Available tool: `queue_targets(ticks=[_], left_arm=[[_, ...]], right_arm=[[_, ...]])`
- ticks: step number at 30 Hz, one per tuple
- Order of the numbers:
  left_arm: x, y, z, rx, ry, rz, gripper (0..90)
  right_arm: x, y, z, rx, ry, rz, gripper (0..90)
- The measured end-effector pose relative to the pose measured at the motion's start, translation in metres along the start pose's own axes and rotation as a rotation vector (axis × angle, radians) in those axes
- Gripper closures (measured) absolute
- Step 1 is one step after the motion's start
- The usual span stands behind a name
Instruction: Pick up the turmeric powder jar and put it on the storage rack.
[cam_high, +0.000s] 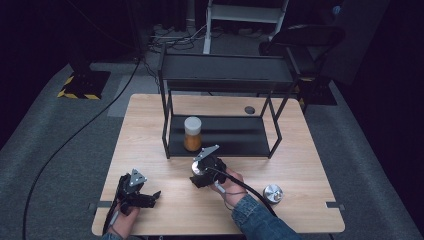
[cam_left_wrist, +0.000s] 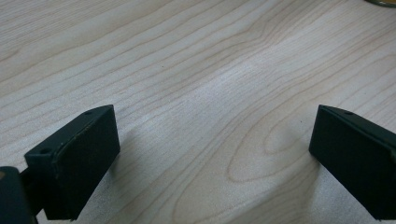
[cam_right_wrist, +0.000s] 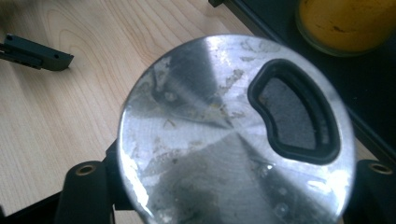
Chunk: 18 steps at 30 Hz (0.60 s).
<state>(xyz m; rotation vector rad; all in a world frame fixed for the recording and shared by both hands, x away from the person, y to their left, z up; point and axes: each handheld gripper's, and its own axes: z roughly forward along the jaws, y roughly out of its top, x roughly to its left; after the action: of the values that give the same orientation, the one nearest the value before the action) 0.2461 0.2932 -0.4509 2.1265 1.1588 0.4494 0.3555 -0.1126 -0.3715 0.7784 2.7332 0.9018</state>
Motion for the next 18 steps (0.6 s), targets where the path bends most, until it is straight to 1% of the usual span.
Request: queue_targets(ticks=[5,9,18], left_arm=[[0.0,0.0,0.0,0.0,0.0,0.0,1.7],[0.0,0.0,0.0,0.0,0.0,0.001,1.8],[0.0,0.0,0.0,0.001,0.0,0.001,1.8]], right_arm=[[-0.002,0.004,-0.002,0.013,0.003,0.0,31.1],[-0.002,0.005,-0.004,0.02,-0.003,-0.002,31.2],[-0.006,0.01,-0.021,0.01,-0.013,0.001,31.2]])
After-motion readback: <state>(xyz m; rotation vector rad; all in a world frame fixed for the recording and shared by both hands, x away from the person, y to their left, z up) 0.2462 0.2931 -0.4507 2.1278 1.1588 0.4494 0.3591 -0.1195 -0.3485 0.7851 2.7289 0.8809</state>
